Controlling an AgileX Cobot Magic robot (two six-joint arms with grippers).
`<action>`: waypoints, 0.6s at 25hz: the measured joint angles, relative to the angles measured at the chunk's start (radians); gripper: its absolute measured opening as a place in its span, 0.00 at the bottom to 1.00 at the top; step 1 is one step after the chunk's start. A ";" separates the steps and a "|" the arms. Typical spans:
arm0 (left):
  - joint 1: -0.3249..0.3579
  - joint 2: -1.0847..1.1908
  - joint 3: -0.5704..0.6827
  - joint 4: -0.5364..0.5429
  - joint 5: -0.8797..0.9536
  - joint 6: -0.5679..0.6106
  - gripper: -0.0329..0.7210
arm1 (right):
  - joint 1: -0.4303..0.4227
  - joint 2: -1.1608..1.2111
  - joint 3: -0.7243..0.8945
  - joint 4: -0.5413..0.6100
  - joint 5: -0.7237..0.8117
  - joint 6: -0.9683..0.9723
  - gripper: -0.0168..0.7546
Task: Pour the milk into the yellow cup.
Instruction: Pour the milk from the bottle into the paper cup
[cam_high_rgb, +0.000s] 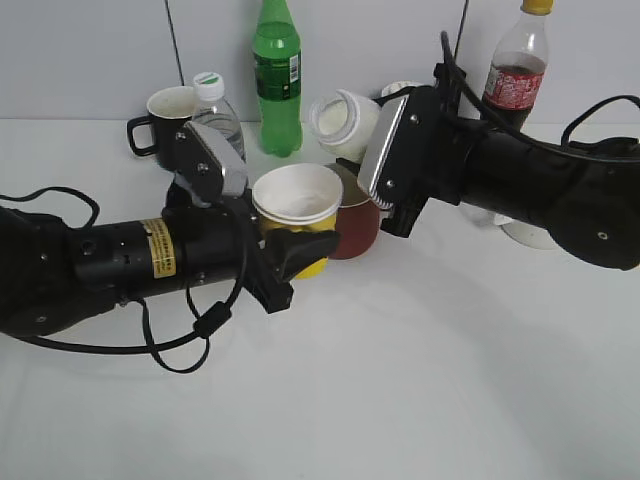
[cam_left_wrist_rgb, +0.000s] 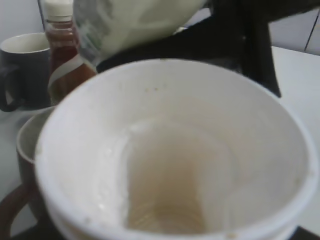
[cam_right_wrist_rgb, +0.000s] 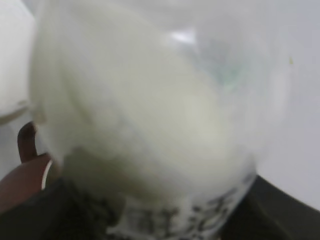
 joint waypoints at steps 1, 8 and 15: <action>-0.007 0.000 -0.002 0.002 0.002 0.000 0.52 | 0.000 0.000 0.000 -0.001 0.001 -0.037 0.59; -0.010 0.000 -0.005 0.015 0.033 0.000 0.52 | 0.000 0.000 0.000 -0.006 0.002 -0.206 0.59; -0.010 0.000 -0.008 0.074 0.036 0.000 0.52 | 0.000 0.000 0.000 -0.006 0.001 -0.293 0.59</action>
